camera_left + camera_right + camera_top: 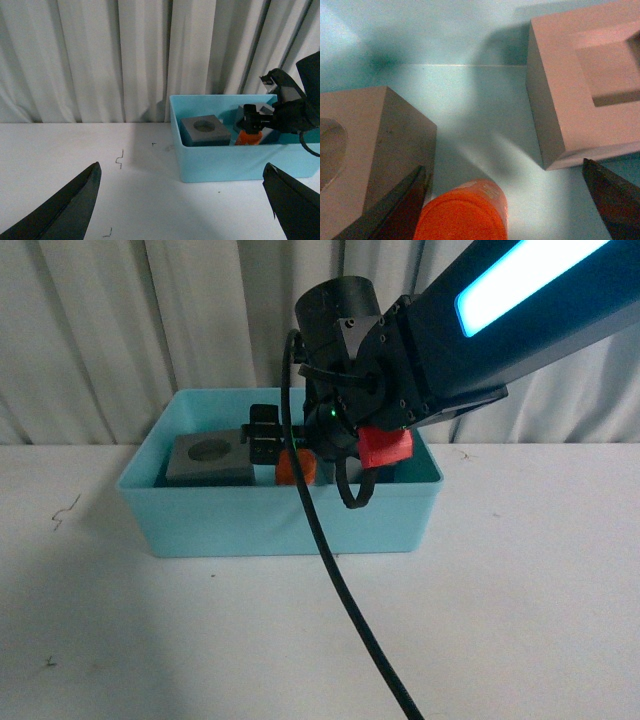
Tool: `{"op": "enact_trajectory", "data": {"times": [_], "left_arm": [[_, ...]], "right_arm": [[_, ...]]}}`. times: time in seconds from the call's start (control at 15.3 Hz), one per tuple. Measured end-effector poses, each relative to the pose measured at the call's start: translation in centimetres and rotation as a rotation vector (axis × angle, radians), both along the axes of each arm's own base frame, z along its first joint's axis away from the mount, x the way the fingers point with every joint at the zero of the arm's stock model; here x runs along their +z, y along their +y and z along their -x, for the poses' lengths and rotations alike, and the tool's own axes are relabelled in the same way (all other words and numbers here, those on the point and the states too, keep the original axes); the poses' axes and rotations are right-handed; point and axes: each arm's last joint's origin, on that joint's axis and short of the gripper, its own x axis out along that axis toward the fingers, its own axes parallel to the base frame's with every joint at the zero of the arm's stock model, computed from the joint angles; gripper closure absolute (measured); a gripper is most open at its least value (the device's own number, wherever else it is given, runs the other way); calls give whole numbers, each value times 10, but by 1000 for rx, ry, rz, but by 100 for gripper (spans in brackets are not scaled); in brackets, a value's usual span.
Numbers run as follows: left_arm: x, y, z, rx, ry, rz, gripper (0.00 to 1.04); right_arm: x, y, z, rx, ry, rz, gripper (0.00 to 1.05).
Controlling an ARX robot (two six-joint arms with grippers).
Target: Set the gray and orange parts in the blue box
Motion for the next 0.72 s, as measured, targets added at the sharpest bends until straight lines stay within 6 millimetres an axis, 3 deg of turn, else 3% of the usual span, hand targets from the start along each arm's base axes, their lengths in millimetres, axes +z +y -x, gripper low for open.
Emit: {"op": "enact_trajectory", "data": {"times": [0.07, 0.2, 0.26, 0.33, 0.39, 0.46, 0.59, 0.66, 0.72], "left_arm": [[0, 0, 0, 0, 0, 0, 7], [0, 0, 0, 0, 0, 0, 7], [0, 0, 0, 0, 0, 0, 7], [0, 0, 0, 0, 0, 0, 7], [0, 0, 0, 0, 0, 0, 7], [0, 0, 0, 0, 0, 0, 7], [0, 0, 0, 0, 0, 0, 7], [0, 0, 0, 0, 0, 0, 7], [0, 0, 0, 0, 0, 0, 7]], "right_arm": [[-2, -1, 2, -9, 5, -12, 7], [24, -5, 4, -7, -62, -67, 6], [52, -8, 5, -8, -129, -111, 6], [99, -17, 12, -4, -222, -168, 6], [130, -27, 20, -5, -299, -209, 6], [168, -47, 36, -25, -384, -243, 6], [202, -82, 72, -67, -484, -251, 6], [208, -105, 103, -104, -506, -216, 6], [175, -159, 213, -231, -364, -104, 6]]}}
